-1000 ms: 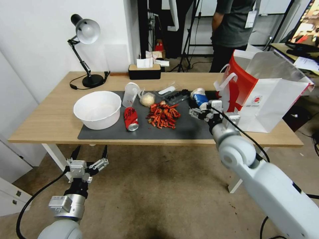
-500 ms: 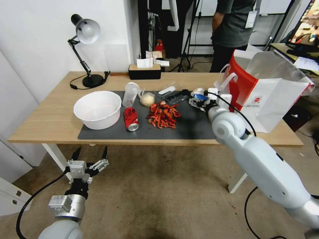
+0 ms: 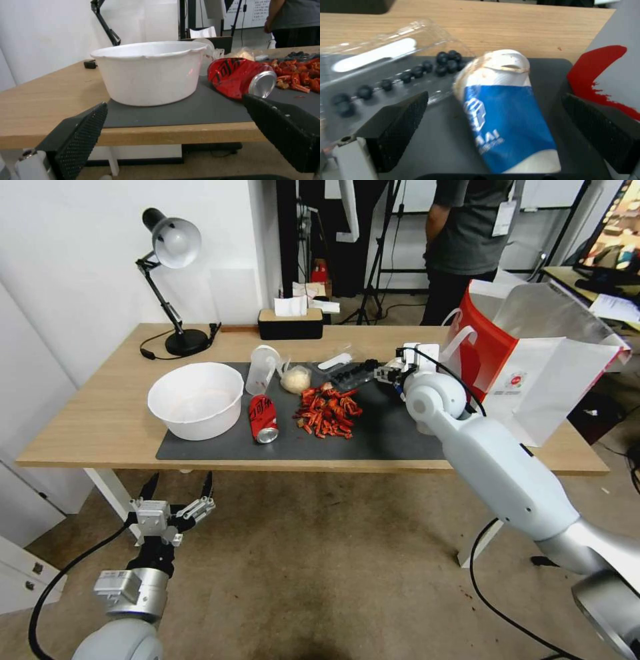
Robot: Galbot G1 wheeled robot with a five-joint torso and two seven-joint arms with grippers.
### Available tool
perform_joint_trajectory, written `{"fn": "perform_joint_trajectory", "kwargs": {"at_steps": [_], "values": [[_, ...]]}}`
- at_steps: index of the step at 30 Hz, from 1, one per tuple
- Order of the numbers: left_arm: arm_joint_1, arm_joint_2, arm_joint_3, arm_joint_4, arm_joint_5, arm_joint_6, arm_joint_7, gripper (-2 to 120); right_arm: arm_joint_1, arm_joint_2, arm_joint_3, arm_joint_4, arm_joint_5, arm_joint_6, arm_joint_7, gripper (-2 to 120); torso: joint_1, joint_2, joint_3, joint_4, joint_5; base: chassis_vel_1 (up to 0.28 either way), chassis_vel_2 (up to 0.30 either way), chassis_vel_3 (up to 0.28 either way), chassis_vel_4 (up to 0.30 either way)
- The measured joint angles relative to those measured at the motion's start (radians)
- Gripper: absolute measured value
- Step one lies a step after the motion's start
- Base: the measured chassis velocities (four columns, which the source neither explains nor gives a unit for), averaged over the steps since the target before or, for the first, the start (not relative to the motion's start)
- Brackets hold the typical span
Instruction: Pick up the trash from the table and place it into the takeout bag.
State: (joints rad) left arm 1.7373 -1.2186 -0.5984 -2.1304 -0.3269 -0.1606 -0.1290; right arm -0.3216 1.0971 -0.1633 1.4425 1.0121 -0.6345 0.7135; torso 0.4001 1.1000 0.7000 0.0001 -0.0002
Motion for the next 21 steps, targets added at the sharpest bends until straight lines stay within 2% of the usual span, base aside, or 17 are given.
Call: {"fn": "perform_joint_trajectory", "kwargs": {"at_steps": [8, 21], "values": [[-0.002, 0.001, 0.0, -0.014, -0.004, 0.001, 0.003, 100, 0.054, 0.035, -0.024, -0.106, -0.011, -0.031, -0.035, 100, 0.0, 0.0, 0.0, -0.0001, 0.0002, 0.0, 0.0, 0.0, 0.0], [-0.003, 0.004, -0.003, -0.017, -0.006, 0.002, 0.001, 100, 0.096, 0.067, -0.053, -0.175, -0.019, -0.061, -0.03, 100, 0.0, 0.0, 0.0, -0.0001, 0.0002, 0.0, 0.0, 0.0, 0.0]]}}
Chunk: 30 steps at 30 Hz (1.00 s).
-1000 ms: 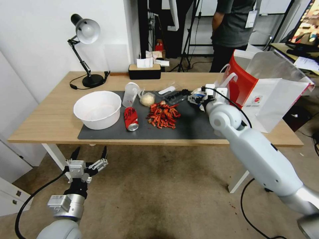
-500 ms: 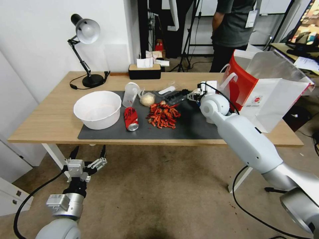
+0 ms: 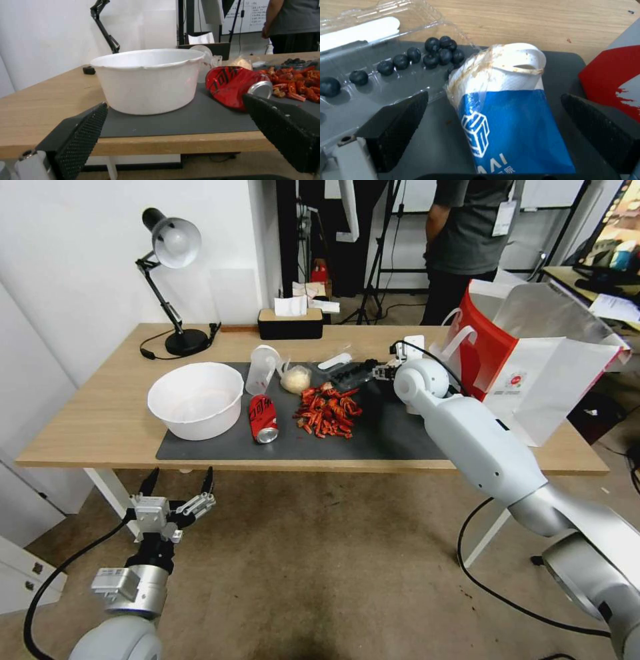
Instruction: Pick up the trash from the table and place it into the takeout bag.
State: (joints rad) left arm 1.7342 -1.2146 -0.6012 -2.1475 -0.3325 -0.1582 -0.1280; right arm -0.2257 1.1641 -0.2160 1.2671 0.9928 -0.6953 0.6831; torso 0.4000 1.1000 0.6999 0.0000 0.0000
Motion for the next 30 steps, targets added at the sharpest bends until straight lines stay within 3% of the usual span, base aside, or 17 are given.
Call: {"fn": "perform_joint_trajectory", "kwargs": {"at_steps": [30], "values": [[-0.012, 0.014, 0.001, 0.014, -0.014, 0.0, -0.002, 100, -0.015, -0.005, -0.004, -0.025, 0.003, -0.041, 0.025, 100, 0.0, 0.0, 0.0, 0.0001, 0.0, 0.0, 0.0, 0.0, 0.0]]}}
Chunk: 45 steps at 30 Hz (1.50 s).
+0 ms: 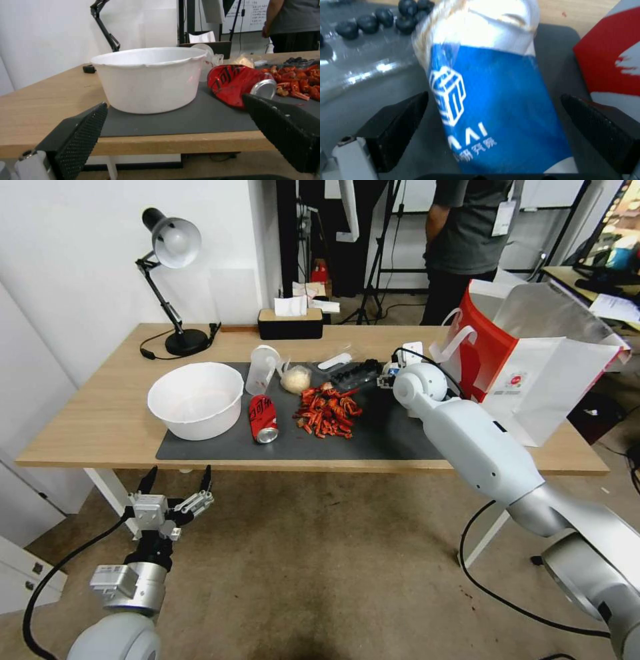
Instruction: Pick up the trash from the table and place it into the takeout bag.
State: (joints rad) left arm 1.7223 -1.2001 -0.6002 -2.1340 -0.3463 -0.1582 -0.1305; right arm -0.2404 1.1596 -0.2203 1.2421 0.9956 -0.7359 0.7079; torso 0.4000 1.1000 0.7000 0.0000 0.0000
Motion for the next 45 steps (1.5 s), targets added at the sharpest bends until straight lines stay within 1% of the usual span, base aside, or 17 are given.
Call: {"fn": "perform_joint_trajectory", "kwargs": {"at_steps": [9, 12, 13, 15, 16, 19, 20, 23, 27, 29, 33, 37, 39, 40, 43, 44, 45], "values": [[-0.004, 0.007, 0.003, 0.0, -0.002, 0.001, 0.001, 100, -0.004, -0.003, 0.0, -0.01, 0.014, -0.001, -0.002, 98, 0.0, 0.0, 0.0, 0.0, 0.0, 0.0, 0.0, 0.0, 0.0], [-0.004, 0.007, 0.005, -0.003, -0.002, 0.001, 0.001, 100, -0.004, -0.003, 0.0, -0.011, 0.02, 0.003, 0.001, 84, 0.0, 0.0, 0.0, 0.0, 0.0, 0.0, 0.0, 0.0, 0.0], [-0.004, 0.007, 0.005, -0.003, -0.002, 0.001, 0.001, 100, -0.004, -0.003, 0.0, -0.011, 0.02, 0.003, 0.001, 84, 0.0, 0.0, 0.0, 0.0, 0.0, 0.0, 0.0, 0.0, 0.0], [-0.004, 0.007, 0.005, -0.004, -0.002, 0.001, 0.001, 100, -0.004, -0.004, 0.0, -0.011, 0.025, 0.006, 0.002, 76, 0.0, 0.0, 0.0, 0.0, 0.0, 0.0, 0.0, 0.0, 0.0], [-0.004, 0.007, 0.005, -0.004, -0.002, 0.001, 0.001, 100, -0.004, -0.004, 0.0, -0.011, 0.025, 0.006, 0.002, 76, 0.0, 0.0, 0.0, 0.0, 0.0, 0.0, 0.0, 0.0, 0.0], [-0.003, 0.007, 0.004, -0.006, -0.001, 0.001, 0.0, 100, -0.004, -0.006, 0.003, -0.011, 0.035, 0.012, 0.007, 60, 0.0, 0.0, 0.0, 0.0, 0.0, 0.0, 0.0, 0.0, 0.0], [-0.003, 0.007, 0.004, -0.006, -0.001, 0.001, 0.0, 100, -0.004, -0.006, 0.003, -0.011, 0.035, 0.012, 0.007, 60, 0.0, 0.0, 0.0, 0.0, 0.0, 0.0, 0.0, 0.0, 0.0], [-0.002, 0.006, 0.004, -0.008, 0.0, 0.001, -0.001, 100, -0.009, -0.01, 0.009, -0.004, 0.045, 0.021, 0.012, 48, 0.0, 0.0, 0.0, 0.0, 0.0, 0.0, 0.0, 0.0, 0.0], [-0.002, 0.006, 0.004, -0.01, 0.002, 0.001, -0.001, 100, -0.016, -0.016, 0.014, 0.011, 0.056, 0.024, 0.02, 42, 0.0, 0.0, 0.0, 0.0, 0.0, 0.0, 0.0, 0.0, 0.0], [-0.001, 0.005, 0.003, -0.011, 0.003, 0.001, -0.001, 100, -0.031, -0.026, 0.03, 0.039, 0.06, 0.026, 0.03, 39, 0.0, 0.0, 0.0, 0.0, 0.0, 0.0, 0.0, 0.0, 0.0], [0.002, 0.005, 0.003, -0.016, 0.004, 0.001, -0.001, 100, -0.054, -0.039, 0.05, 0.081, 0.062, 0.03, 0.05, 39, 0.0, 0.0, 0.0, 0.0, 0.0, 0.0, 0.0, 0.0, 0.0], [0.006, 0.007, 0.001, -0.018, 0.004, 0.0, -0.002, 100, -0.097, -0.073, 0.085, 0.162, 0.06, 0.041, 0.065, 39, 0.0, 0.0, 0.0, 0.0001, 0.0001, 0.0, 0.0, 0.0, 0.0], [0.005, 0.008, 0.0, -0.019, 0.004, 0.0, -0.002, 100, -0.123, -0.101, 0.107, 0.23, 0.056, 0.051, 0.066, 39, 0.0, 0.0, 0.0, -0.0001, 0.0003, 0.0, 0.0, 0.0, 0.0], [0.005, 0.008, 0.0, -0.019, 0.004, 0.0, -0.002, 100, -0.123, -0.101, 0.107, 0.23, 0.056, 0.051, 0.066, 39, 0.0, 0.0, 0.0, -0.0001, 0.0003, 0.0, 0.0, 0.0, 0.0], [0.005, 0.007, 0.0, -0.021, 0.004, -0.001, -0.003, 100, -0.152, -0.16, 0.143, 0.367, 0.057, 0.074, 0.057, 39, 0.0, 0.0, 0.0, -0.0001, 0.0001, 0.0, 0.0, 0.0, 0.0], [0.005, 0.007, 0.0, -0.021, 0.004, -0.001, -0.003, 100, -0.152, -0.16, 0.143, 0.367, 0.057, 0.074, 0.057, 39, 0.0, 0.0, 0.0, -0.0001, 0.0001, 0.0, 0.0, 0.0, 0.0], [0.004, 0.006, 0.001, -0.021, 0.004, -0.001, -0.003, 100, -0.157, -0.182, 0.153, 0.412, 0.063, 0.082, 0.045, 39, 0.0, 0.0, 0.0, -0.0001, 0.0, 0.0, 0.0, 0.0, 0.0]]}}
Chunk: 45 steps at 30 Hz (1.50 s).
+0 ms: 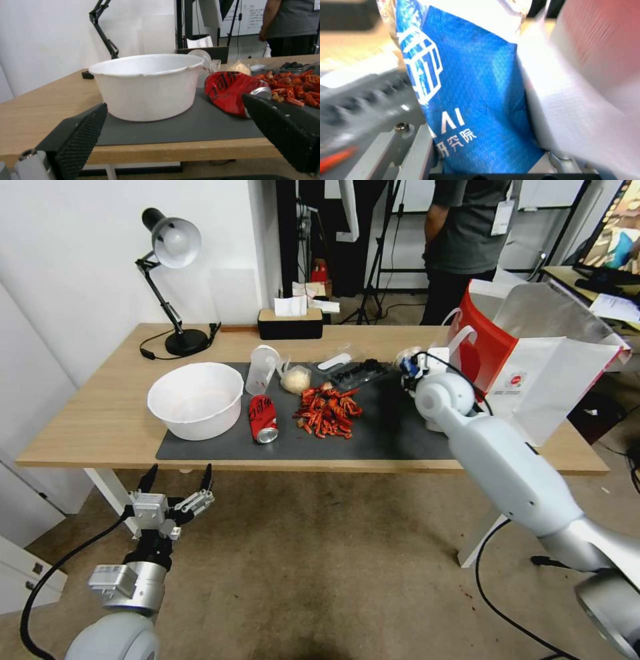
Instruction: Pick up the trash from the table and place it into the takeout bag.
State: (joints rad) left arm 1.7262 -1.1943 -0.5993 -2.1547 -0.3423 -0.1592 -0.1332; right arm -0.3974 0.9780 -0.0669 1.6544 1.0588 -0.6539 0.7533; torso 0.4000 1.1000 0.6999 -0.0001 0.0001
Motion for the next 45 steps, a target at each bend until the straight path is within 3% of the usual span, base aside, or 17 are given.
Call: {"fn": "perform_joint_trajectory", "kwargs": {"at_steps": [11, 23, 26, 29, 33, 45], "values": [[-0.007, -0.006, 0.003, 0.003, 0.0, -0.001, -0.001, 100, -0.021, -0.103, 0.004, 0.225, 0.153, 0.001, -0.021, 39, 0.0, 0.0, 0.0, 0.0002, 0.0, 0.0, 0.0, 0.0, 0.0], [-0.005, -0.006, -0.008, 0.007, -0.006, -0.005, -0.002, 100, -0.073, -0.111, 0.004, 0.293, 0.192, -0.01, -0.066, 39, 0.0, 0.0, 0.0, 0.0002, -0.0001, 0.0, 0.0, 0.0, 0.0], [-0.009, -0.006, -0.004, 0.009, -0.006, -0.005, -0.002, 100, -0.083, -0.121, 0.013, 0.314, 0.174, 0.011, -0.118, 39, 0.0, 0.0, 0.0, 0.0001, -0.0001, 0.0, 0.0, 0.0, 0.0], [-0.013, -0.006, 0.002, 0.013, -0.005, -0.002, -0.002, 100, -0.095, -0.14, 0.042, 0.338, 0.066, 0.117, -0.224, 39, 0.0, 0.0, 0.0, 0.0, 0.0, 0.0, 0.0, 0.0, 0.0], [-0.018, -0.006, 0.008, 0.021, -0.004, -0.002, -0.002, 100, -0.069, -0.151, 0.082, 0.352, 0.008, 0.225, -0.268, 39, 0.0, 0.0, 0.0, 0.0001, 0.0, 0.0, 0.0, 0.0, 0.0], [-0.016, -0.003, 0.009, 0.018, -0.003, -0.001, -0.002, 100, 0.116, -0.245, 0.17, 0.311, 0.0, 0.303, -0.17, 39, 0.0, 0.0, 0.0, 0.0, -0.0003, 0.0, 0.0, 0.0, 0.0]]}}
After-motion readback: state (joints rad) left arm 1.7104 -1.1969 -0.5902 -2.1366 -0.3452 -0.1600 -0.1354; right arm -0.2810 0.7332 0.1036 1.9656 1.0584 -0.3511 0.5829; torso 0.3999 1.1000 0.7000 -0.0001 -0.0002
